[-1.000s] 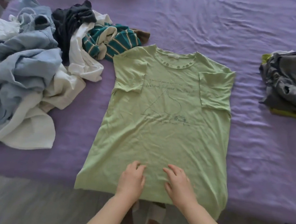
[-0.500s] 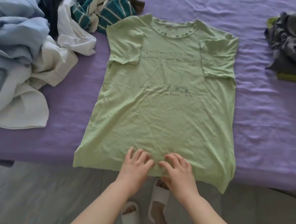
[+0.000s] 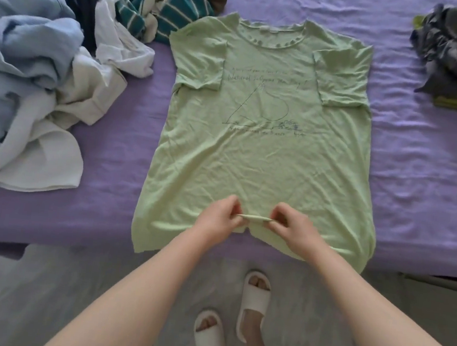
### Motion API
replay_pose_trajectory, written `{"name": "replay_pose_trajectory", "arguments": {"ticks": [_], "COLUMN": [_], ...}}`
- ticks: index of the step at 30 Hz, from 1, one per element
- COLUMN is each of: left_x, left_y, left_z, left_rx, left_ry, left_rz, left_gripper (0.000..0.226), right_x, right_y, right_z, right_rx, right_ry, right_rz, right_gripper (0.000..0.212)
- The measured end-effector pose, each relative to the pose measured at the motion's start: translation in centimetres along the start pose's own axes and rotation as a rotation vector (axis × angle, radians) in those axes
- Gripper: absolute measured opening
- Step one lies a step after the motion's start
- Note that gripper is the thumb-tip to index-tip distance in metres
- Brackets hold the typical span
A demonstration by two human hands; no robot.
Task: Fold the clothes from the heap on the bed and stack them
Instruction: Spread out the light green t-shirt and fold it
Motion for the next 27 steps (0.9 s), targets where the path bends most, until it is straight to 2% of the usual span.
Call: {"name": "replay_pose_trajectory", "arguments": {"ticks": [1,3,7,9,11,13,16,17,19,21,23,27], "left_x": [0.9,3.0,8.3,9.3,8.5,7.2,6.0,5.8,6.0,6.6,7.6,10.9], "left_y": [-0.1,0.5,1.8,2.3,2.1,1.2,0.2,0.2,0.7,1.2,1.3,1.2], "left_z": [0.7,2.4,6.2,7.2,7.6,7.7,8.3,8.4,8.5,8.6,8.9,9.7], "left_rx": [0.031,0.054,0.043,0.028,0.042,0.078,0.102,0.095,0.071,0.063,0.072,0.103], "left_ry": [0.000,0.026,0.221,0.258,0.238,0.208,0.199,0.207,0.236,0.246,0.214,0.188], "left_rz": [-0.153,-0.305,-0.357,-0.167,0.024,0.113,0.228,0.267,0.322,0.347,0.269,-0.329], "left_gripper": [0.013,0.015,0.021,0.017,0.017,0.028,0.043,0.044,0.038,0.029,0.023,0.006], "right_x": [1.2,4.0,9.5,10.6,9.7,8.1,7.1,6.8,6.7,7.8,9.0,12.0], "right_y": [-0.4,-1.2,-2.2,-2.5,-2.2,-0.9,0.6,0.6,0.5,0.4,0.7,-0.5], "right_z": [0.8,2.8,6.5,7.2,7.4,7.3,7.3,7.4,7.6,7.9,8.5,10.0], "right_rx": [-0.008,-0.033,-0.057,-0.035,0.009,0.007,-0.053,-0.055,-0.045,-0.050,-0.052,-0.081], "right_ry": [0.009,0.062,0.265,0.296,0.223,0.161,0.189,0.202,0.252,0.298,0.246,0.089], "right_rz": [0.060,0.116,0.188,0.099,-0.045,-0.144,-0.272,-0.313,-0.327,-0.198,0.030,0.525], "right_gripper": [0.013,0.016,0.009,0.011,0.015,0.026,0.044,0.045,0.033,0.016,0.009,0.003]}}
Point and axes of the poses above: each hand's wrist, its own z-axis towards the middle knuckle, its own x-axis out of the back of the hand, y = z × x, the point moved 9 cm from there along z, towards the middle knuckle, and after that the axes turned 7 degrees about -y, right-handed, at the moved point
